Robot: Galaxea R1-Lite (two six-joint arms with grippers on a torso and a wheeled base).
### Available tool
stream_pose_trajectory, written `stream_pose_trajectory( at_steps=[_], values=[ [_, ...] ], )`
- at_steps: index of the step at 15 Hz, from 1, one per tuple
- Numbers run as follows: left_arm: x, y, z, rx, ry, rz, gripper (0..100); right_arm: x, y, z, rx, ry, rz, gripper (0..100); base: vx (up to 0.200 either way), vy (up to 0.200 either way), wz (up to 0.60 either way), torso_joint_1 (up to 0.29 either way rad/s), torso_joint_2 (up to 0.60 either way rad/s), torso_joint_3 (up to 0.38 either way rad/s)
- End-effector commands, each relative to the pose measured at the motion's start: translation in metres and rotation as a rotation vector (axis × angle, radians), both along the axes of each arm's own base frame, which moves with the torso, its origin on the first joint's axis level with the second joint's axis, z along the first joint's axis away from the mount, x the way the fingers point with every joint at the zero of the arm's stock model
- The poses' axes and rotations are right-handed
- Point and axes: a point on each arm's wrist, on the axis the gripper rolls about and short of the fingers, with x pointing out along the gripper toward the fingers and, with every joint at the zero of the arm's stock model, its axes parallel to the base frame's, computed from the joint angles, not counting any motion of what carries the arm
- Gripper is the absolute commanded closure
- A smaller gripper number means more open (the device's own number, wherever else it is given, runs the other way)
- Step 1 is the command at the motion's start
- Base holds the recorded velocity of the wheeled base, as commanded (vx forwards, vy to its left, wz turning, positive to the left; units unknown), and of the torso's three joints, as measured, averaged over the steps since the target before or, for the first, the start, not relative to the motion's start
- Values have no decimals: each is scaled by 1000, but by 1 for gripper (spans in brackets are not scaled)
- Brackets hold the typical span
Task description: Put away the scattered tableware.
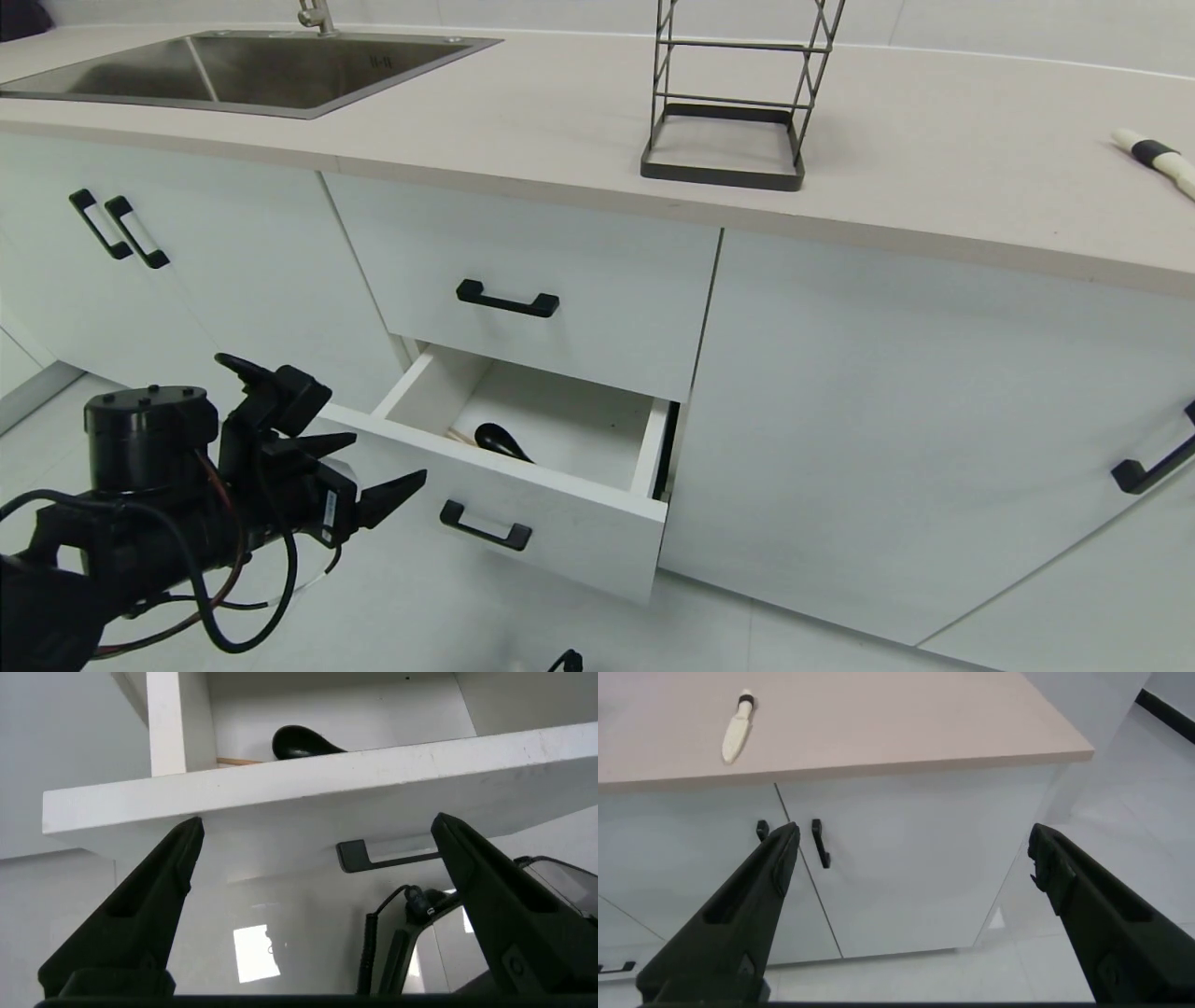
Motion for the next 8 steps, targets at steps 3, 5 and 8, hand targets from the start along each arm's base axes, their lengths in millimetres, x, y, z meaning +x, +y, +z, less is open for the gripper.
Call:
stream_pose_trajectory(
  at_steps=[3,5,8],
  values=[
    [10,-7,-3,-2,3,-20,0,0,0,0,0,2,0,0,0,0,0,0,0,0],
    [16,-8,1,-5,-15,-20,0,0,0,0,0,2,0,0,0,0,0,0,0,0],
    [29,-8,1,-7,-29,-13,0,0,0,0,0,2,0,0,0,0,0,0,0,0]
  ],
)
